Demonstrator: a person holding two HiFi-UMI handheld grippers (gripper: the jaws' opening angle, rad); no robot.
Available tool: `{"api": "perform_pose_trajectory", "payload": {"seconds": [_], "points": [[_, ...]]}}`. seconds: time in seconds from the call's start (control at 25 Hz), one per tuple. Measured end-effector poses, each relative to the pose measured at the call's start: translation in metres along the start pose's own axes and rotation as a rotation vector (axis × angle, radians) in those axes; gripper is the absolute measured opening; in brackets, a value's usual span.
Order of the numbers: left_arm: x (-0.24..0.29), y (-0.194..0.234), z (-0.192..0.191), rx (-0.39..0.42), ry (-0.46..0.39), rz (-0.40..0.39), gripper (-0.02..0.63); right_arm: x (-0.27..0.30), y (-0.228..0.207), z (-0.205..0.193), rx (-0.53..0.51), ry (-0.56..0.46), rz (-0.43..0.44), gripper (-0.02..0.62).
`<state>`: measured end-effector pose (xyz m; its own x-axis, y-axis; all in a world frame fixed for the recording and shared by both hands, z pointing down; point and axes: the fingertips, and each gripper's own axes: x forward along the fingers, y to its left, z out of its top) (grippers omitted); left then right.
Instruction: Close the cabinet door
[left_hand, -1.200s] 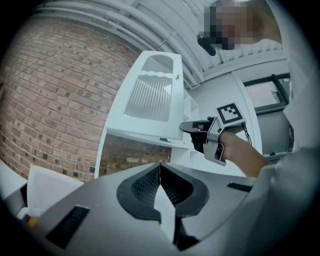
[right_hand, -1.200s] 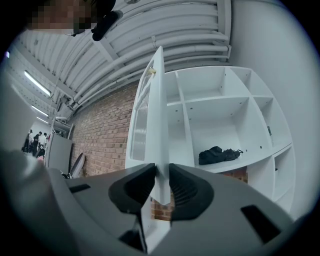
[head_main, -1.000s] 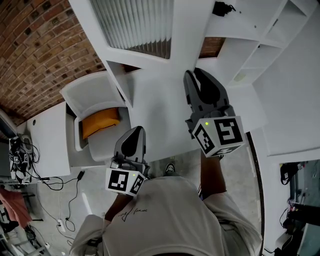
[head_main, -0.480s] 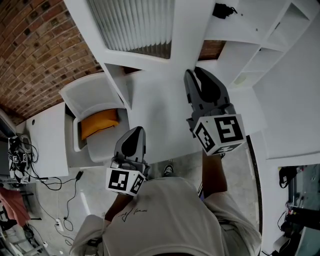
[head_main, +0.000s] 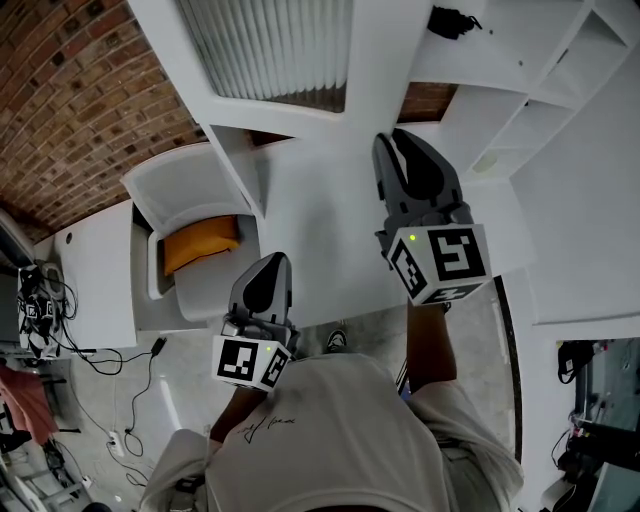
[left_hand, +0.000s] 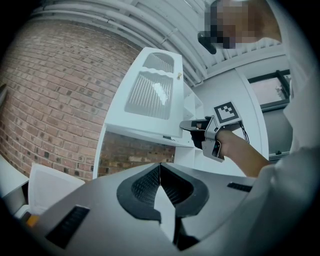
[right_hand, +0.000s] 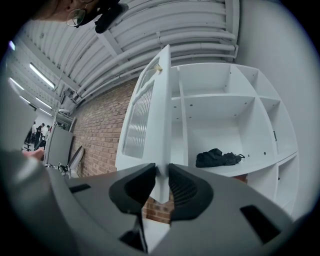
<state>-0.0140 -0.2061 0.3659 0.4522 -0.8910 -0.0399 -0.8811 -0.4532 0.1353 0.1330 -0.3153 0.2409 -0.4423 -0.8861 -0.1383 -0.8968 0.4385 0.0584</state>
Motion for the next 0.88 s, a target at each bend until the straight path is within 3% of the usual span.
{"api": "perform_pose_trajectory", "payload": {"seconds": [0.88], "points": [[0.006, 0.001, -0.002, 0.010, -0.012, 0.049, 0.015, 0.022, -0.020, -0.005, 0.035, -0.014, 0.092, 0.081]]}}
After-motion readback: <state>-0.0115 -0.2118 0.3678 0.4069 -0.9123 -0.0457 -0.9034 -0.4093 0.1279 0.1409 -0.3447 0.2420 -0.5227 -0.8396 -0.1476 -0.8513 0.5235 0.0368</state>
